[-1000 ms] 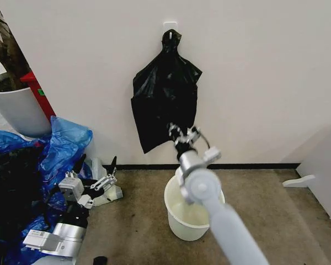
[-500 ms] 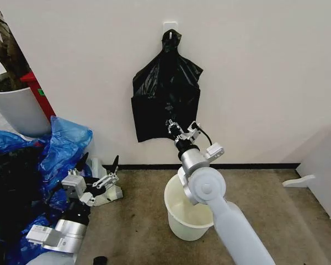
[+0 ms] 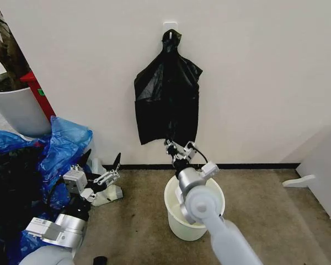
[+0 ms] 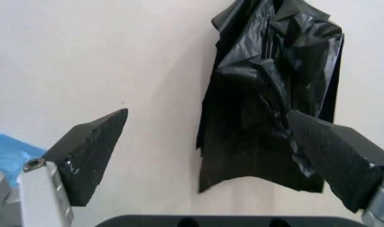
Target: Place the garbage bag over the trash bin.
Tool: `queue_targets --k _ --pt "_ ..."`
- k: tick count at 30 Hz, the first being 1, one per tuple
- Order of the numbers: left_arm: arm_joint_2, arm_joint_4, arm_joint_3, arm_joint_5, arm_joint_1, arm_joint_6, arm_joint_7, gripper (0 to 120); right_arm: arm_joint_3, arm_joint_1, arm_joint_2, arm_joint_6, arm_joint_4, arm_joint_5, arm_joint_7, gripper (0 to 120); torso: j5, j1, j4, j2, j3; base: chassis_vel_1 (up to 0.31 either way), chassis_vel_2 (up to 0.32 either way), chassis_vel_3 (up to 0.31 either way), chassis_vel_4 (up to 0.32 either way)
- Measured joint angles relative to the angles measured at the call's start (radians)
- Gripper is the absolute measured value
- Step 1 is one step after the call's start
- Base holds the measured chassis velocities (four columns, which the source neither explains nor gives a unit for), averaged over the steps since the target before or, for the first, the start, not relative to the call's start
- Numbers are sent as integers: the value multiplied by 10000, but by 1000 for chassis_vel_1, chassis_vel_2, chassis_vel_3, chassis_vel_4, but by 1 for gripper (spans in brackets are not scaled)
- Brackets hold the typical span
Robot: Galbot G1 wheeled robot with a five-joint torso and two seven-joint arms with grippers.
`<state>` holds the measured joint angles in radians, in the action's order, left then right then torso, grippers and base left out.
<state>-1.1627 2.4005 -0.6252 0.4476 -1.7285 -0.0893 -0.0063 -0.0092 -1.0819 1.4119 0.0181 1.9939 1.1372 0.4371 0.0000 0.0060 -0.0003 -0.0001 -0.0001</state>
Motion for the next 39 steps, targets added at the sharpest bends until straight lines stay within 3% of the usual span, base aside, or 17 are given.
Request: queue_targets --k 27,39 --pt "-185 248 -7 -225 -227 -129 55 100 134 -1414 62 91 398 -409 -346 0 1 0 -1 0 0 0 0 0 0" --pt "-165 292 -36 -300 -308 -129 55 100 446 458 -819 -304 1045 202 -450 0 2 0 1 0 2 0 0 0 0"
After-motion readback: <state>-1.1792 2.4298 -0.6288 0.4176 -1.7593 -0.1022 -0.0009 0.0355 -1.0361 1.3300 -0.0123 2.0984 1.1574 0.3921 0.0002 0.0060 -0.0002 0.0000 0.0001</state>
